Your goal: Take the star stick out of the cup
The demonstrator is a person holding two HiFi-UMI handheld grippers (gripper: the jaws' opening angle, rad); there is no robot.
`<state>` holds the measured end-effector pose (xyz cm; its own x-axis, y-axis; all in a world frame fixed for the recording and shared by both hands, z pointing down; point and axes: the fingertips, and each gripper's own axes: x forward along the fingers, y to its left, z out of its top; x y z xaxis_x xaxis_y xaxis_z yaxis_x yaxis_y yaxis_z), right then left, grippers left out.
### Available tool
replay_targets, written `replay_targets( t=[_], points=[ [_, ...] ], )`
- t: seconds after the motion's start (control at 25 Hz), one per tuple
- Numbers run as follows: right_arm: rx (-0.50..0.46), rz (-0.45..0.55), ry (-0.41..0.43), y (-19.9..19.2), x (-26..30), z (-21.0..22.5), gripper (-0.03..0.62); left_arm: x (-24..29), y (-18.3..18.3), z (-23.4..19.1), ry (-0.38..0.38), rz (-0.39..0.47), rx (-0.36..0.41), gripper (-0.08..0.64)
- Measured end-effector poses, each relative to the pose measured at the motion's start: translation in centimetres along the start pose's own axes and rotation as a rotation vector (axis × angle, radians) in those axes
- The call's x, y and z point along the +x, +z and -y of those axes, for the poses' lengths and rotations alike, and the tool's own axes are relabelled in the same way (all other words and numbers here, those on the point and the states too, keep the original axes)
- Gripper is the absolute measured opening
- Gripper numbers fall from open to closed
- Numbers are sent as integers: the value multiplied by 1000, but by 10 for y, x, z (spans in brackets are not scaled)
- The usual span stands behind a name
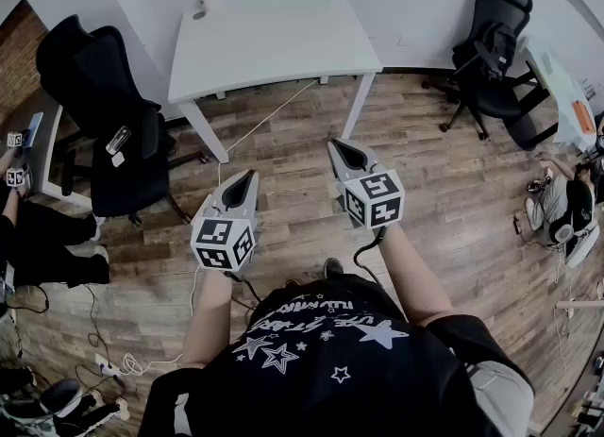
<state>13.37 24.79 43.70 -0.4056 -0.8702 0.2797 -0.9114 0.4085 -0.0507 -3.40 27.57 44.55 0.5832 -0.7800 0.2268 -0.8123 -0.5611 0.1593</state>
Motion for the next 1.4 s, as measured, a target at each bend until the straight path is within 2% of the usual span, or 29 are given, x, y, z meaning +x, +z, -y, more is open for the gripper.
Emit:
replay_targets(
  t=[0.44,0.6,0.8,1.08,1.4],
  points=[
    [0,-23,31,-8,6,-24,16,-15,-9,-14,6,-4,-19,3],
    [29,-14,44,-10,3,-29,17,-23,-14,-14,0,-8,-31,3],
    [48,5,8,-11,3,-33,17,-31,-16,-24,-6,-6,-35,3],
    [82,-4,-23,-25,15,-19,17,-26,-21,-42,20,-4,-53,3],
    [127,6,18,-17,87,25,17,26,-13,-82,93,-17,-66,3]
  ],
)
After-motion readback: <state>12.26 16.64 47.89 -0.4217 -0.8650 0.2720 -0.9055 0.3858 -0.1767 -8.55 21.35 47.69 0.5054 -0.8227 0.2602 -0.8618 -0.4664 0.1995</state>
